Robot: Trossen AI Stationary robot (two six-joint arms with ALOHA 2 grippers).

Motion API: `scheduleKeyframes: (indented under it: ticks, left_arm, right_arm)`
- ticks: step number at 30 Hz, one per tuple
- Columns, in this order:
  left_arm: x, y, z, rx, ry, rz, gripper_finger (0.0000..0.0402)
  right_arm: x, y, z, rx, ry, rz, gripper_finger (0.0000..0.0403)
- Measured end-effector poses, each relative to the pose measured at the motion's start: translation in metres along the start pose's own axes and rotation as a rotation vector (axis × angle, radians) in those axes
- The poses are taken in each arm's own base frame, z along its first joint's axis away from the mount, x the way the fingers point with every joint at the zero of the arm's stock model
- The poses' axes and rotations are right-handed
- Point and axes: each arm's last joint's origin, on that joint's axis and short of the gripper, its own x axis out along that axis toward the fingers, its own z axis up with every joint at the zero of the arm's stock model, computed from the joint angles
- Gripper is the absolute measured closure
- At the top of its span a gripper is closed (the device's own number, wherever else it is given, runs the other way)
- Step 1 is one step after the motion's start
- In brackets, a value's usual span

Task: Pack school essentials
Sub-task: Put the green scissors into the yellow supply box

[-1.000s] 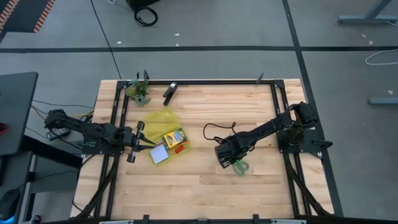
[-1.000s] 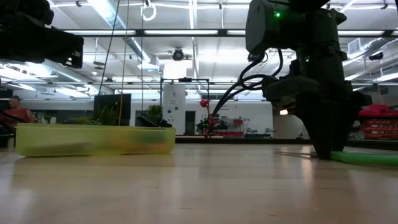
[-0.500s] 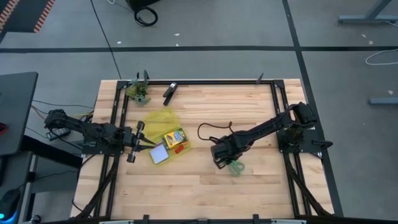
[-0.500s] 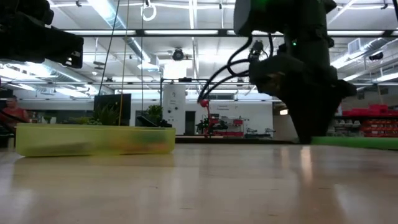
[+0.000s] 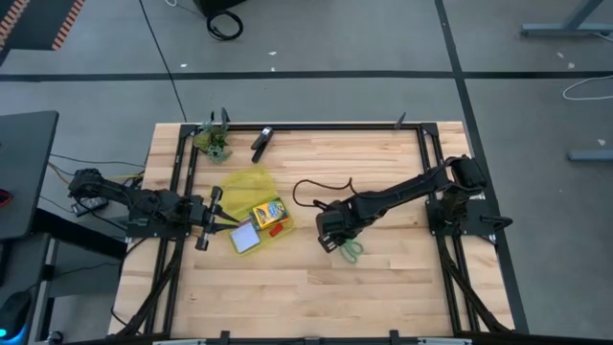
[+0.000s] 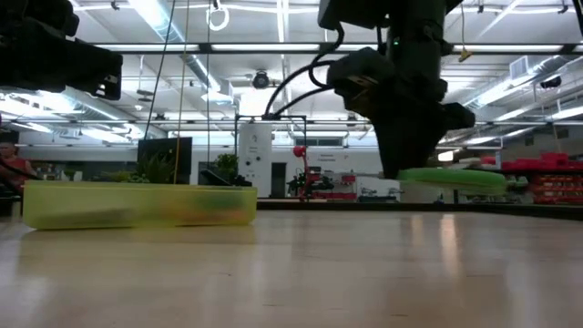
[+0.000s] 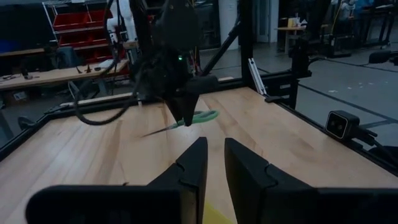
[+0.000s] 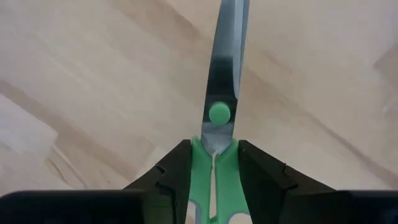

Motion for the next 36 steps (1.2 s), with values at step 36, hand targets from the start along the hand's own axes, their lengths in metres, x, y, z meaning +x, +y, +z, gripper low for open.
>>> scheduleKeyframes:
  ticks: [36]
  left_arm:
    - [-0.001, 0.005, 0.015, 0.015, -0.145, 0.122, 0.0309]
  right_arm:
    - [-0.048, 0.052, 0.076, -0.495, -0.895, 0.393, 0.0276]
